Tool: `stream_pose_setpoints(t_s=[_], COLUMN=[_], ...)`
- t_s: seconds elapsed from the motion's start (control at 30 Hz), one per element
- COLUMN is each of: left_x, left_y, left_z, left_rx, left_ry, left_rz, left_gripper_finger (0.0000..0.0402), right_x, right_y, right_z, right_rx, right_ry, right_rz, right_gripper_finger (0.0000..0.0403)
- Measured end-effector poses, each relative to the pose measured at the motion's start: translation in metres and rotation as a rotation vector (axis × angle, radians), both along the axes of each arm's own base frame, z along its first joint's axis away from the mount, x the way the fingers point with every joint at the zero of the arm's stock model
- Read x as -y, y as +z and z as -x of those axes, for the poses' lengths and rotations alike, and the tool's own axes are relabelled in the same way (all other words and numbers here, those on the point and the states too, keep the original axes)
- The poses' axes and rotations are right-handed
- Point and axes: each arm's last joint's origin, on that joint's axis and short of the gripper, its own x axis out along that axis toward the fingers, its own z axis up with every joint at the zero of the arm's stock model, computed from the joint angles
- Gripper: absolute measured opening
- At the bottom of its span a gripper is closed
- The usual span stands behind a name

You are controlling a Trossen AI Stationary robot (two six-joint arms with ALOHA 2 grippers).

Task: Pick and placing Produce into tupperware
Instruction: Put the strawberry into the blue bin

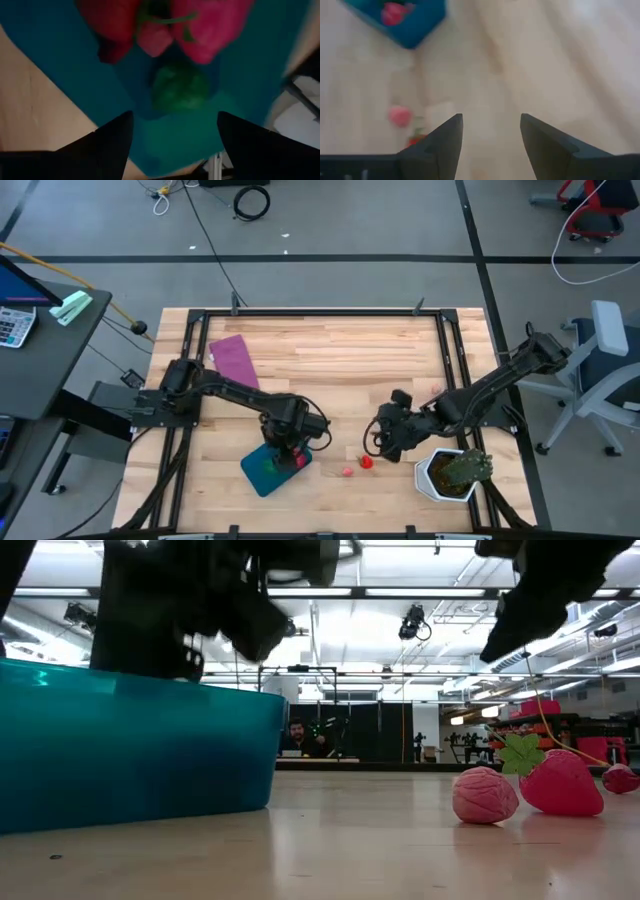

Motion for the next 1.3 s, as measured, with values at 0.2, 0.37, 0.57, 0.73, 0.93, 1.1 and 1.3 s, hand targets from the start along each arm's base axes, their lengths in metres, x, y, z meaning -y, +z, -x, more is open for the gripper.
stream_pose_setpoints(t_s=[0.2, 0.37, 0.57, 0.73, 0.93, 1.1, 1.3], left_x=[0.003, -0.007, -0.024, -0.029, -0.03, -0.031, -0.03], left_y=[0.047, 0.093, 0.144, 0.173, 0.185, 0.183, 0.183], left_z=[-0.007, -0.013, -0.02, -0.02, -0.02, -0.016, -0.016], left_rx=[0.183, 0.371, 0.562, 0.66, 0.698, 0.657, 0.655], left_ry=[-0.072, -0.14, -0.089, -0.03, -0.022, -0.042, -0.005], left_rz=[-0.04, -0.348, -0.746, -0.871, -0.892, -0.898, -0.896], left_gripper_finger=[0.0291, 0.0291, 0.0291, 0.0291, 0.0291, 0.0291, 0.0291], right_x=[-0.006, -0.014, -0.029, -0.04, -0.044, -0.041, -0.048], right_y=[-0.018, -0.039, -0.064, -0.076, -0.079, -0.073, -0.074], right_z=[-0.004, -0.012, -0.036, -0.057, -0.065, -0.06, -0.056], right_rx=[0.11, 0.089, -0.003, -0.043, -0.142, -0.17, -0.168], right_ry=[0.085, 0.148, 0.169, 0.178, 0.166, 0.127, 0.13], right_rz=[-0.156, -0.223, -0.214, -0.187, -0.142, -0.098, -0.1], right_gripper_finger=[0.0208, 0.0208, 0.0208, 0.0208, 0.0207, 0.02, 0.0178])
